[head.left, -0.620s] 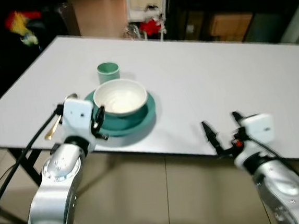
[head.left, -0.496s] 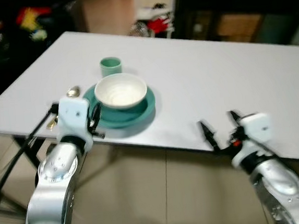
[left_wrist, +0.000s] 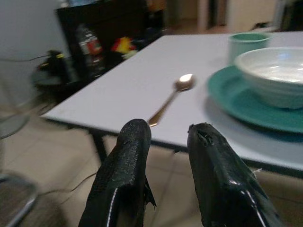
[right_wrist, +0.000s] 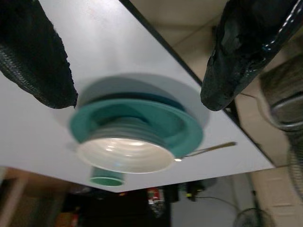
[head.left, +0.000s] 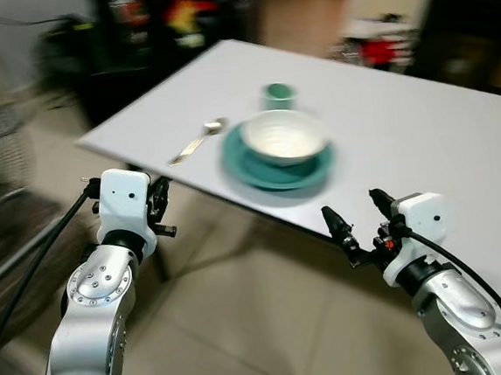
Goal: Setting the table
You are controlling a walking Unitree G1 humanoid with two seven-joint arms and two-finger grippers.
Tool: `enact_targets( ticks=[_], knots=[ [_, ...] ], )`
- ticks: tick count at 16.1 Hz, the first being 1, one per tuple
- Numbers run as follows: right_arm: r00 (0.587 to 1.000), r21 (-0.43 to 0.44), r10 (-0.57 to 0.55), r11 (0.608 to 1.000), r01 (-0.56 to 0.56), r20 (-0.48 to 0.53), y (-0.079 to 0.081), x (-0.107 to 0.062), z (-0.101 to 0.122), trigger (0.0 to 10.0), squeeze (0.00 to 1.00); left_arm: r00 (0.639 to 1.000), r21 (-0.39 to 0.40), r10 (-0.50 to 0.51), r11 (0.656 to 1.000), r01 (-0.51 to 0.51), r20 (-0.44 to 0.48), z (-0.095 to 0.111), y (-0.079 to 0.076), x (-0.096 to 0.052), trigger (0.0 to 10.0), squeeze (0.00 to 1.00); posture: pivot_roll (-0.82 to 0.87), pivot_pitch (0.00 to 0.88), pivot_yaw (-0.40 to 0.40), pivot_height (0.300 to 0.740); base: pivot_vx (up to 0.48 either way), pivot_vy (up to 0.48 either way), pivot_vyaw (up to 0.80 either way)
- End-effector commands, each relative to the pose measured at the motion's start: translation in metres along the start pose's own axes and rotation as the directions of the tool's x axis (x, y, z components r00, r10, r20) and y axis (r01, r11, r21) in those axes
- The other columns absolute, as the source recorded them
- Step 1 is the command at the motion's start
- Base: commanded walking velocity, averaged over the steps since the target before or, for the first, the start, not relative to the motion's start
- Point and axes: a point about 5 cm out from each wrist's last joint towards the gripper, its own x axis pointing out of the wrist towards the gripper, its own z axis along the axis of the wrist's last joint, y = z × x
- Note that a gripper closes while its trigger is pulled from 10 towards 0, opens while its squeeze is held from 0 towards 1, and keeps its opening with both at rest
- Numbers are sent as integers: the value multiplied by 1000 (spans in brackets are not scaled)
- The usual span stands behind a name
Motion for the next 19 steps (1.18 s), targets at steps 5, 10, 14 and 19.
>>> enact_targets(
  ticks=[5, 10, 14, 19],
  knots=[
    [999, 15, -47, 999, 47, 20, -4, 1, -1, 10000, 0, 999, -1, -38, 999, 38, 2, 2, -7, 5, 10000, 0, 74, 0, -14, 740, 0, 0, 800],
    [992, 20, -121, 992, 121, 29, -14, -2, -2, 10000, 0, 998, 25, -59, 998, 59, -3, 0, -5, 11, 10000, 0, 49, 0, 18, 740, 0, 0, 800],
    [993, 9, -111, 994, 111, 29, -12, -5, -2, 10000, 0, 999, -32, -50, 998, 49, -21, -5, -5, 12, 10000, 0, 33, 0, 22, 740, 0, 0, 800],
    [991, 50, -131, 990, 130, 25, -16, 4, -3, 10000, 0, 999, -15, -32, 999, 31, -16, -6, -3, 10, 10000, 0, 57, 0, 4, 740, 0, 0, 800]
  ],
)
